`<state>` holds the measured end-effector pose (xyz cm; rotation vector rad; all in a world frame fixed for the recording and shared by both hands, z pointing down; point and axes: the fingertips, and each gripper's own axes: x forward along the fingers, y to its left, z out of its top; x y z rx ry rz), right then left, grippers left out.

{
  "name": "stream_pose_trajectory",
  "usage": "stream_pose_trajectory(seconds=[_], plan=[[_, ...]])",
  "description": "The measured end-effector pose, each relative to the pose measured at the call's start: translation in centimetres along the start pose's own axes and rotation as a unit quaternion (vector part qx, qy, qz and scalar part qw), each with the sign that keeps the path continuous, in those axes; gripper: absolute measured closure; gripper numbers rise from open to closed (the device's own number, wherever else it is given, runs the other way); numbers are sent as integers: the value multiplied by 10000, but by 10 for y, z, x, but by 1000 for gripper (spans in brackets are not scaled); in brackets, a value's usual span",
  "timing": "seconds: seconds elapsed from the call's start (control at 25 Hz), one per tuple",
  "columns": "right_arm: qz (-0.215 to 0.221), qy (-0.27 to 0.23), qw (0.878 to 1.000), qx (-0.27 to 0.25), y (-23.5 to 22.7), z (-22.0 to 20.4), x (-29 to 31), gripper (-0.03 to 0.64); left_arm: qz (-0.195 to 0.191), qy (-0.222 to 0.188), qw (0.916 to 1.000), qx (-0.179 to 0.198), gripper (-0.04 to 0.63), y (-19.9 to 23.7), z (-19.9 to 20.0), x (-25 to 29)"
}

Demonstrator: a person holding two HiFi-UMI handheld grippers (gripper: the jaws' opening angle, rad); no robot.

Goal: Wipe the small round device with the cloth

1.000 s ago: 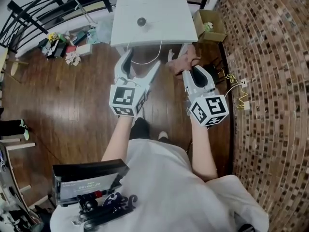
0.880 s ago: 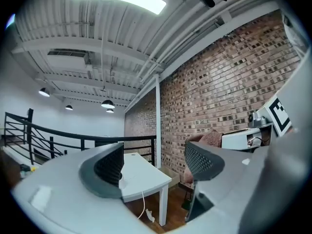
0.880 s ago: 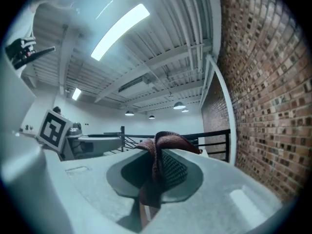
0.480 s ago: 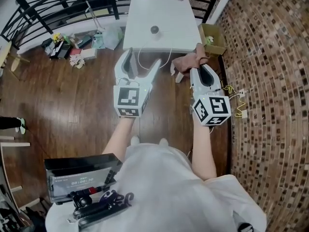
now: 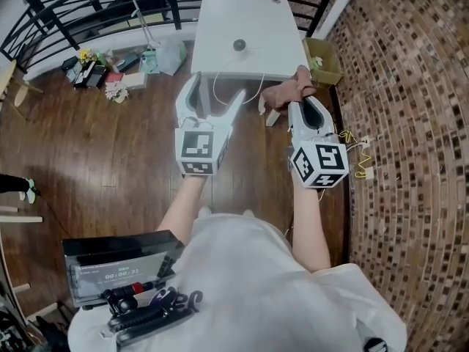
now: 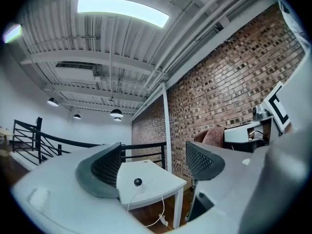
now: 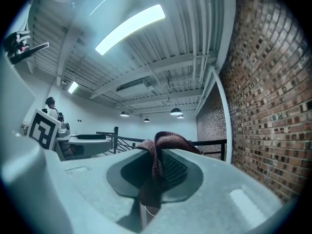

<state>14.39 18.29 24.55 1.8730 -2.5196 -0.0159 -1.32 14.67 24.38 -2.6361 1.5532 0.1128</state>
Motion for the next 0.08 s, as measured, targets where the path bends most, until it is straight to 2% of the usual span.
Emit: stream_pose_trajectory(seconds=[0.08], plan=[[-36, -29, 10000, -21, 0, 3, -1, 577, -54, 11, 10000, -40, 169, -1, -1, -2]])
